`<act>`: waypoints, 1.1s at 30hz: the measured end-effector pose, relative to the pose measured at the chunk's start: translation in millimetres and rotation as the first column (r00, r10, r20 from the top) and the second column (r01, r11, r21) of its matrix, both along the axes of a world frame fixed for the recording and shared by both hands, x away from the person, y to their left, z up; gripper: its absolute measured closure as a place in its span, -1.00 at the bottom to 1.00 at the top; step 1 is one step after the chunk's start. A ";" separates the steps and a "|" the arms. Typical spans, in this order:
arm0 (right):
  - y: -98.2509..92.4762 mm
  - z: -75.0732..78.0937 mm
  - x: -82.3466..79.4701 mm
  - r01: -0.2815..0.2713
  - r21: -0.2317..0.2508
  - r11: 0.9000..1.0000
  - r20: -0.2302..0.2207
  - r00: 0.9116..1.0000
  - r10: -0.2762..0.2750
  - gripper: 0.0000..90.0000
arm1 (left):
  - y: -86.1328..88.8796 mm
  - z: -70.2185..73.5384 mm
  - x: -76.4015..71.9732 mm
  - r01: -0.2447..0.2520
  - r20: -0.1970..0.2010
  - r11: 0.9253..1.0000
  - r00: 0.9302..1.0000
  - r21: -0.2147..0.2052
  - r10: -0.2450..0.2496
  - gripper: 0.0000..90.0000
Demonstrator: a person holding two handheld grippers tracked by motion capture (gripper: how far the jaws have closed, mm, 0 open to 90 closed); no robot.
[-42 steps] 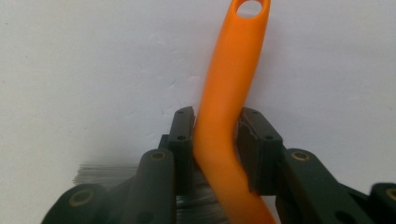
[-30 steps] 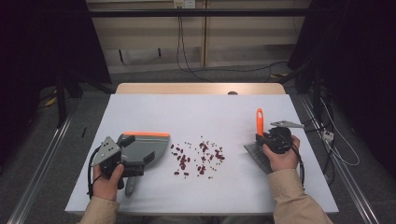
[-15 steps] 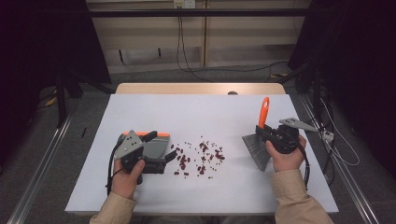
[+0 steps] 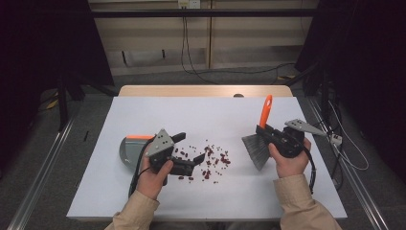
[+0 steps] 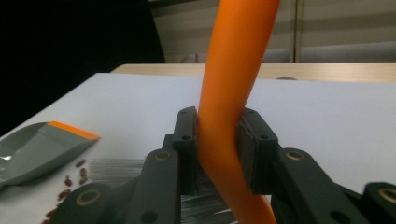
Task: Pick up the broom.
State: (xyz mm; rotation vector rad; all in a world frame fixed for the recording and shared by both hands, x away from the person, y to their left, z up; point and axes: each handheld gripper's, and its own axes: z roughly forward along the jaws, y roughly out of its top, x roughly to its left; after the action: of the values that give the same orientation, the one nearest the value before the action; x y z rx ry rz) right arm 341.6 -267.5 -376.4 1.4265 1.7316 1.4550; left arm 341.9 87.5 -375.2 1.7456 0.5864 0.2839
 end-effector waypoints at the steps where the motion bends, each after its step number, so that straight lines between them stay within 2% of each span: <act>1: 2.3 1.4 -0.6 -0.005 0.018 1.000 0.007 1.000 0.005 0.59 | -3.5 0.3 0.5 0.009 0.001 1.000 1.000 0.005 -0.009 -0.92; 8: 23.2 14.6 -3.3 -0.063 0.061 0.996 0.052 0.997 0.060 0.59 | -25.7 3.5 2.3 0.034 -0.004 0.999 0.999 -0.005 -0.034 -0.91; 11: 34.4 19.1 -2.7 -0.073 0.055 0.996 0.069 0.995 0.070 0.59 | -35.5 4.2 4.5 0.046 -0.002 0.999 0.999 -0.007 -0.046 -0.91; 14: 43.8 20.1 -0.6 -0.082 0.064 0.995 0.079 0.994 0.077 0.59 | -43.0 4.2 6.7 0.045 -0.016 0.999 0.999 -0.011 -0.045 -0.92; 17: 52.9 20.6 1.3 -0.092 0.068 0.993 0.086 0.993 0.086 0.59 | -49.5 1.5 9.6 0.036 -0.040 0.999 0.999 0.005 -0.036 -0.90; 19: 59.0 21.2 3.3 -0.102 0.057 0.993 0.087 0.991 0.096 0.59 | -52.6 -0.2 11.1 0.023 -0.038 1.000 0.999 0.015 -0.023 -0.90; 22: 67.0 22.0 5.6 -0.113 0.048 0.992 0.093 0.990 0.108 0.59 | -53.9 -2.1 13.9 0.016 -0.047 1.000 0.999 0.015 -0.016 -0.79; 24: 71.5 22.3 6.9 -0.118 0.044 0.992 0.098 0.989 0.114 0.59 | -53.7 -2.8 15.1 0.013 -0.045 1.000 0.999 0.015 -0.012 -0.63; 27: 76.5 22.2 8.8 -0.130 0.060 0.990 0.099 0.987 0.124 0.59 | -54.2 -4.7 17.9 -0.011 -0.066 1.000 0.998 0.018 0.012 -0.57; 30: 82.3 23.3 8.5 -0.135 0.040 0.990 0.108 0.986 0.130 0.59 | -54.7 -6.9 20.4 -0.015 -0.073 1.000 0.997 0.019 0.016 -0.50; 33: 86.9 23.5 9.0 -0.145 0.042 0.989 0.107 0.984 0.140 0.59 | -55.4 -7.6 21.2 -0.017 -0.074 1.000 0.997 0.014 0.018 -0.41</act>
State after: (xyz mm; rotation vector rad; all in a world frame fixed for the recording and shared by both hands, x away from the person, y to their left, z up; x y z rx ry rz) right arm 350.6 -180.6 -352.9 1.2494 1.7742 1.6283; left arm 363.1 32.1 -382.8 1.7706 0.6545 0.2364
